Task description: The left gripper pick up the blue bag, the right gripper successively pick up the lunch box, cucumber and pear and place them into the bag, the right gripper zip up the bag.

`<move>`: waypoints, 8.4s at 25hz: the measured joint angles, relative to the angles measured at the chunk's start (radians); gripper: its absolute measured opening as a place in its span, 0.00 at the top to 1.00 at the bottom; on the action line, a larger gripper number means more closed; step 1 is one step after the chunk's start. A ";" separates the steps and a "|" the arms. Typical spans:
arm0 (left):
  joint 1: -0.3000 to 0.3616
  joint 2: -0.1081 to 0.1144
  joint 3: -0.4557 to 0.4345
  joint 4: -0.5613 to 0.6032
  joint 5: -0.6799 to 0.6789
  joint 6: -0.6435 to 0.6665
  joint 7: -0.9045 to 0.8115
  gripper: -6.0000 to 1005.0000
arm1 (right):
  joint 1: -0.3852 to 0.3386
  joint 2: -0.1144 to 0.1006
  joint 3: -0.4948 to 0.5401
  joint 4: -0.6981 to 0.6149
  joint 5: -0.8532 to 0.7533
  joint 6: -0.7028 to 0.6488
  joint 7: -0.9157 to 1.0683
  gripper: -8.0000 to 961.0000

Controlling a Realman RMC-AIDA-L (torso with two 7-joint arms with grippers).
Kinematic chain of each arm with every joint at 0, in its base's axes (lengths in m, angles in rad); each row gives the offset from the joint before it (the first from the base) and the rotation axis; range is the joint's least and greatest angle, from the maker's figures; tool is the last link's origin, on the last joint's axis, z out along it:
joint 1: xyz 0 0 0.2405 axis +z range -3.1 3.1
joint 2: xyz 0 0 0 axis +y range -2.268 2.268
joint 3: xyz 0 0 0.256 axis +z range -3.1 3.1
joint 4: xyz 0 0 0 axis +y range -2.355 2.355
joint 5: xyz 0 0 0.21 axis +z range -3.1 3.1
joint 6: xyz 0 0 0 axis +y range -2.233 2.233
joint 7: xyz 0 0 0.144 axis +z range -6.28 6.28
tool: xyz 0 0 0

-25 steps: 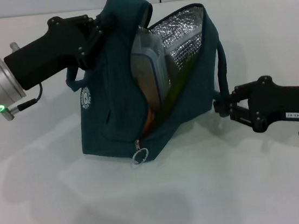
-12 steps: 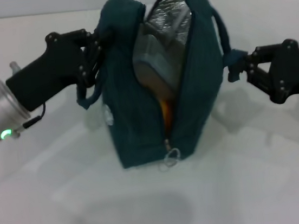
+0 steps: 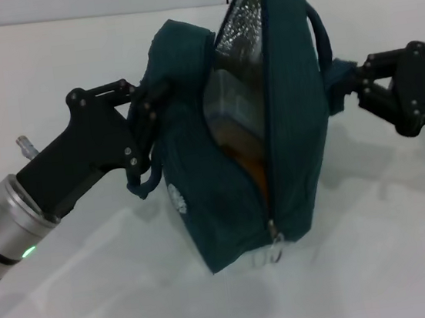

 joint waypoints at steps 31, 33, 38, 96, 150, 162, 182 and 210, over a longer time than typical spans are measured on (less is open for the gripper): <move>-0.036 -0.008 -0.002 -0.230 -0.053 -0.089 0.219 0.63 | -0.102 0.007 0.131 -0.134 -0.189 -0.139 -0.088 0.56; -0.037 -0.008 -0.002 -0.231 -0.053 -0.089 0.221 0.63 | -0.118 0.019 0.177 -0.129 -0.187 -0.167 -0.123 0.50; -0.037 -0.008 -0.001 -0.231 -0.054 -0.089 0.222 0.63 | -0.132 0.013 0.191 -0.123 -0.236 -0.246 -0.162 0.43; -0.053 -0.008 0.001 -0.246 -0.045 -0.077 0.245 0.63 | 0.130 0.049 -0.471 0.116 -0.180 0.219 -0.080 0.48; 0.230 -0.003 0.112 -0.216 -0.057 0.039 0.171 0.13 | 0.112 0.044 -0.422 0.019 0.032 0.218 -0.367 0.94; 0.165 -0.006 0.168 -0.237 -0.055 -0.060 0.172 0.13 | 0.125 0.043 -0.419 0.026 0.052 0.207 -0.420 0.92; 0.090 -0.005 0.162 -0.249 -0.059 -0.140 0.182 0.16 | 0.107 0.038 -0.380 0.037 0.051 0.180 -0.421 0.89; 0.051 -0.001 0.184 -0.246 -0.049 -0.254 0.219 0.91 | 0.094 0.008 -0.267 0.076 0.041 0.063 -0.193 0.85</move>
